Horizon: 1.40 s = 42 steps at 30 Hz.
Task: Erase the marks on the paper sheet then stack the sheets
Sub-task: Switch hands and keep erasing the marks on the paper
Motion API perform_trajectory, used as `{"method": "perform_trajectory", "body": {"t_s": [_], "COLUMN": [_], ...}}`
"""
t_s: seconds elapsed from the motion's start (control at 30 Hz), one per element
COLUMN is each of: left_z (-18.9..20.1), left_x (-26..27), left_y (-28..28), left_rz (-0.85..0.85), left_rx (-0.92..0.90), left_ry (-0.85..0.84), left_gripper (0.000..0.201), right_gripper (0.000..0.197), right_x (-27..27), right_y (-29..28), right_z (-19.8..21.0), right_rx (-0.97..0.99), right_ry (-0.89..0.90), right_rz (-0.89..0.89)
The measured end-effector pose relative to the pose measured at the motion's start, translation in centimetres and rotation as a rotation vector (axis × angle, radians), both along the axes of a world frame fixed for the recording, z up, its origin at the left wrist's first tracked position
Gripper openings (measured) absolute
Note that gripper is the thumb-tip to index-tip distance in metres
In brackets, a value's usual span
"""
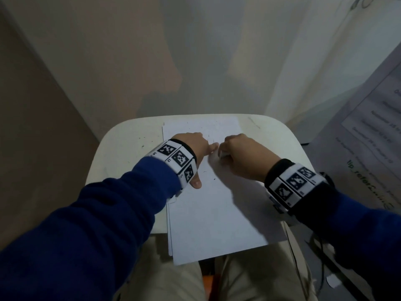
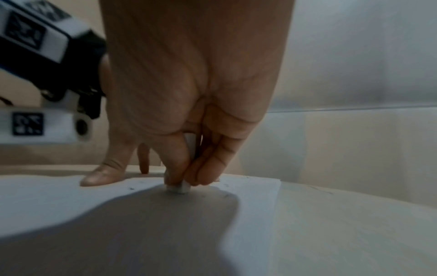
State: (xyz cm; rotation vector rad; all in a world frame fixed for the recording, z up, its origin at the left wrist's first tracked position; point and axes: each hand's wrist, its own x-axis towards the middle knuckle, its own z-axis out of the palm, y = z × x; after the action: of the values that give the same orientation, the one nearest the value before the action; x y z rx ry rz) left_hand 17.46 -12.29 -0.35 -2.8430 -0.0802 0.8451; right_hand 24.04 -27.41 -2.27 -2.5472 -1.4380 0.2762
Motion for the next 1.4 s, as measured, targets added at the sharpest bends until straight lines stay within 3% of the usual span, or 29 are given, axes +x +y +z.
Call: {"method": "perform_trajectory", "body": {"t_s": [0.13,0.33,0.47,0.6,0.77,0.97,1.17,1.3,1.4], "left_z": [0.2,1.1,0.9,0.9,1.0,0.8,1.2,1.0,0.8], "left_x": [0.1,0.2,0.2,0.3,0.6,0.5,0.5,0.5,0.5], "left_y": [0.0,-0.5,-0.5,-0.6,-0.9,-0.6,-0.9,-0.8,-0.7], "left_rz": [0.005,0.005,0.025,0.030,0.017,0.018,0.005,0.016,0.022], "left_rx": [-0.002,-0.004,-0.001,0.004,0.007,0.017,0.016,0.023,0.018], "left_ry": [0.017,0.044,0.063,0.067,0.058,0.064,0.076,0.073,0.079], "left_gripper": [0.129,0.114,0.130,0.133,0.114,0.133,0.122,0.131,0.135], "right_gripper": [0.012,0.025,0.017,0.015,0.018,0.033,0.017,0.025,0.016], "right_x": [-0.7,0.0,-0.9,-1.0,0.1,-1.4,-0.1,-1.0,-1.3], "right_y": [-1.7,0.5,-1.0,-1.5,0.5,-1.7,0.3,-1.1,-2.4], "right_z": [-0.2,0.5,0.1,0.4,0.4,0.6,0.7,0.5,0.2], "right_rx": [-0.035,0.066,-0.013,-0.059,0.036,-0.024,0.020,-0.002,-0.055], "right_ry": [0.107,0.040,0.081,0.098,0.021,0.131,0.018,0.054,0.107], "right_rz": [0.031,-0.037,-0.038,-0.002,-0.059,-0.037,-0.080,-0.055,-0.020]}}
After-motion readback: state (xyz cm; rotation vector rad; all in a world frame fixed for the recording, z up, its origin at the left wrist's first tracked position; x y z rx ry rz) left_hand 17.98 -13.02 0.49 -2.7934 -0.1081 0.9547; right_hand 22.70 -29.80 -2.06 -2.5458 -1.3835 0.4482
